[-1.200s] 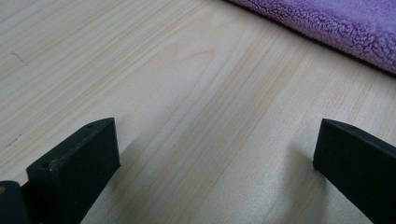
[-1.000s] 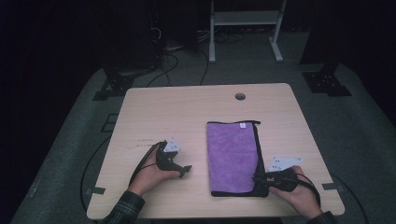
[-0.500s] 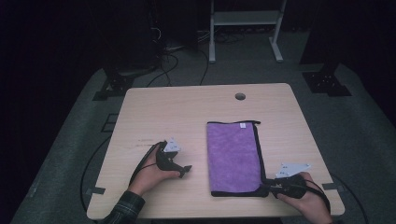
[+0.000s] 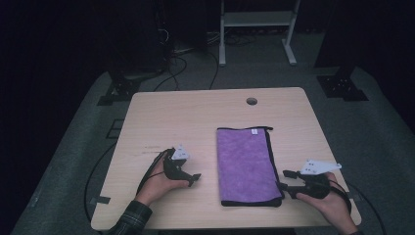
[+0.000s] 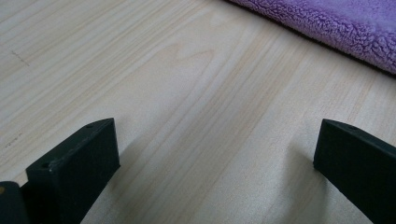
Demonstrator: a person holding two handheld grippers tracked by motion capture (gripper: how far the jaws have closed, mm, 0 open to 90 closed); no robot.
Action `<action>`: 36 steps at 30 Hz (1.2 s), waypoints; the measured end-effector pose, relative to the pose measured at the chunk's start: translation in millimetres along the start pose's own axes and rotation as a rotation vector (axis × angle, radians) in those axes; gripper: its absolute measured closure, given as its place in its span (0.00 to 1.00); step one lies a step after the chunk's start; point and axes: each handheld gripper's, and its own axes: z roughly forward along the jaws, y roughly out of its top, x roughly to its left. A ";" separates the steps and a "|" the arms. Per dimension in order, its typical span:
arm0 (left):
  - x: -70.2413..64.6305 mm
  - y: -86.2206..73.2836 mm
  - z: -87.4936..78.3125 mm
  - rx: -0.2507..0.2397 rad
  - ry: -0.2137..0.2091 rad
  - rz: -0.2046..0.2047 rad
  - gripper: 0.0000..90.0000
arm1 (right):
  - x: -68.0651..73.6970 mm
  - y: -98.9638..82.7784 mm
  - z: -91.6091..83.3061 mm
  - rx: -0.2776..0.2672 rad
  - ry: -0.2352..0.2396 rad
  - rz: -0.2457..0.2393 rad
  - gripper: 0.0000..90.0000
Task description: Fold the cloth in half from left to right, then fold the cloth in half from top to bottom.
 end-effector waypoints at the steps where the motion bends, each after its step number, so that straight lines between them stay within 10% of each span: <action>1: -0.1 0.0 0.0 0.000 0.000 0.000 0.00 | -3.9 2.3 3.0 -0.001 -0.005 0.001 0.47; 18: -0.6 -0.6 -1.4 -0.007 -0.002 0.000 0.00 | -51.3 50.7 44.6 -0.019 -0.053 -0.003 0.47; 27: 2.9 9.5 -3.4 -0.031 -0.020 -0.058 0.41 | -75.3 67.3 63.3 -0.020 -0.072 0.015 0.47; 36: 13.4 45.3 10.6 -0.054 -0.046 -0.069 0.42 | -87.9 75.1 77.8 -0.002 -0.100 0.006 0.47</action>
